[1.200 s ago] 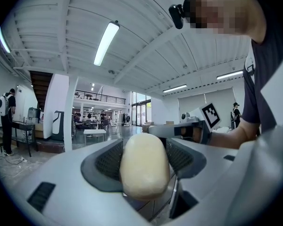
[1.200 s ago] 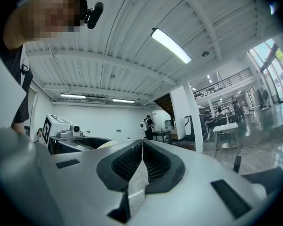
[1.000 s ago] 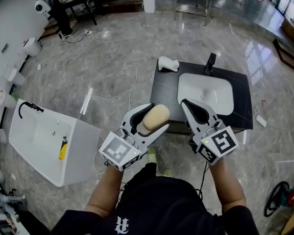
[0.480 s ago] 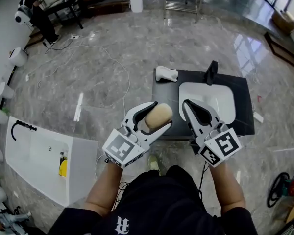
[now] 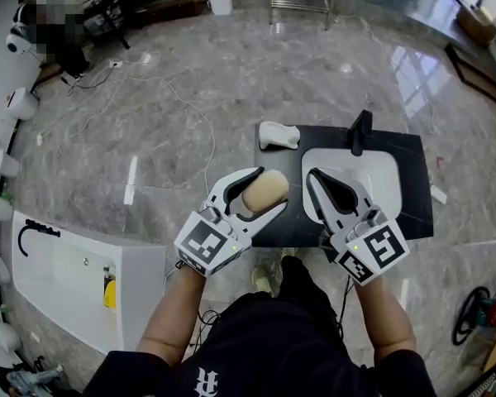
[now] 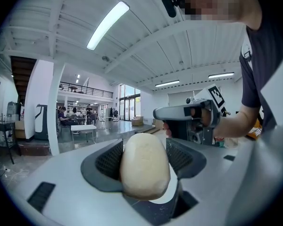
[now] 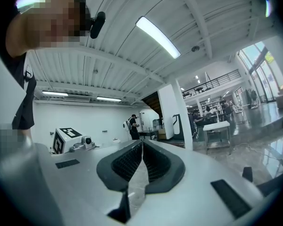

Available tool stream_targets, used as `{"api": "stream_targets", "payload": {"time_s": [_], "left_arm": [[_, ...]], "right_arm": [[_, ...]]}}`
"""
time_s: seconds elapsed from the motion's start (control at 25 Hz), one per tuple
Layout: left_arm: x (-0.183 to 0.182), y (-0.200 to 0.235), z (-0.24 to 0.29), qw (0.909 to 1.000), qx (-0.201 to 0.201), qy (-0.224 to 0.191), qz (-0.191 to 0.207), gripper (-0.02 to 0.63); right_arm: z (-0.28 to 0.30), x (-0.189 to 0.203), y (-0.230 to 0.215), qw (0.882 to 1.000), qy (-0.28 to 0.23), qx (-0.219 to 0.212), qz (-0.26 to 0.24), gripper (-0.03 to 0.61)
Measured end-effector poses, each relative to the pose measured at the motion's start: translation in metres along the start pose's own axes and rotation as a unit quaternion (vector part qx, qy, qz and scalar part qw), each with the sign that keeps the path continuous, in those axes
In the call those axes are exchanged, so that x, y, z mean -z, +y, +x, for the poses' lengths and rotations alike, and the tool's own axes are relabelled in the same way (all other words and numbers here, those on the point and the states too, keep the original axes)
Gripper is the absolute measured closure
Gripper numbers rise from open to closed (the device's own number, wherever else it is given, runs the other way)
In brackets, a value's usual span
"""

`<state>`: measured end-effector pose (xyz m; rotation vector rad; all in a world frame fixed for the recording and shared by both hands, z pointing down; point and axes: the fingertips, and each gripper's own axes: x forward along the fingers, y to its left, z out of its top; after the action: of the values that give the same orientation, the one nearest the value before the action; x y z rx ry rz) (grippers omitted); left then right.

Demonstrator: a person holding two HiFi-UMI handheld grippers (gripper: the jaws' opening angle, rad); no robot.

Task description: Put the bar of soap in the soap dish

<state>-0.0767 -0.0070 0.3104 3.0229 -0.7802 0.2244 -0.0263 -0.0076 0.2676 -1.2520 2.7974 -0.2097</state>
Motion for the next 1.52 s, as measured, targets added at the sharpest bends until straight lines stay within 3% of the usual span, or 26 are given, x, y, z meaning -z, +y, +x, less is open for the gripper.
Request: {"api": "stream_targets", "payload": {"time_s": [0.56,1.0,1.16,1.52], "left_arm": [[0.057,0.105,0.121,0.997,0.004,0.077,0.011,0.322],[0.158,0.16,0.198,0.9824,0.064,0.167,0.056,0.322],[0.193,0.176,0.211,0.9702,0.09,0.211,0.078,0.322],[0.25,0.191,0.234,0.9299,0.152,0.3,0.149,0.322]], "right_arm": [[0.081,0.025,-0.129,0.998,0.025,-0.045,0.02,0.569],[0.118,0.098,-0.192,0.996,0.042,-0.035,0.069,0.569],[0.124,0.115,-0.21,0.995,0.042,-0.026,0.089,0.569],[0.132,0.144,-0.238,0.992,0.051,-0.012,0.112,0.569]]}}
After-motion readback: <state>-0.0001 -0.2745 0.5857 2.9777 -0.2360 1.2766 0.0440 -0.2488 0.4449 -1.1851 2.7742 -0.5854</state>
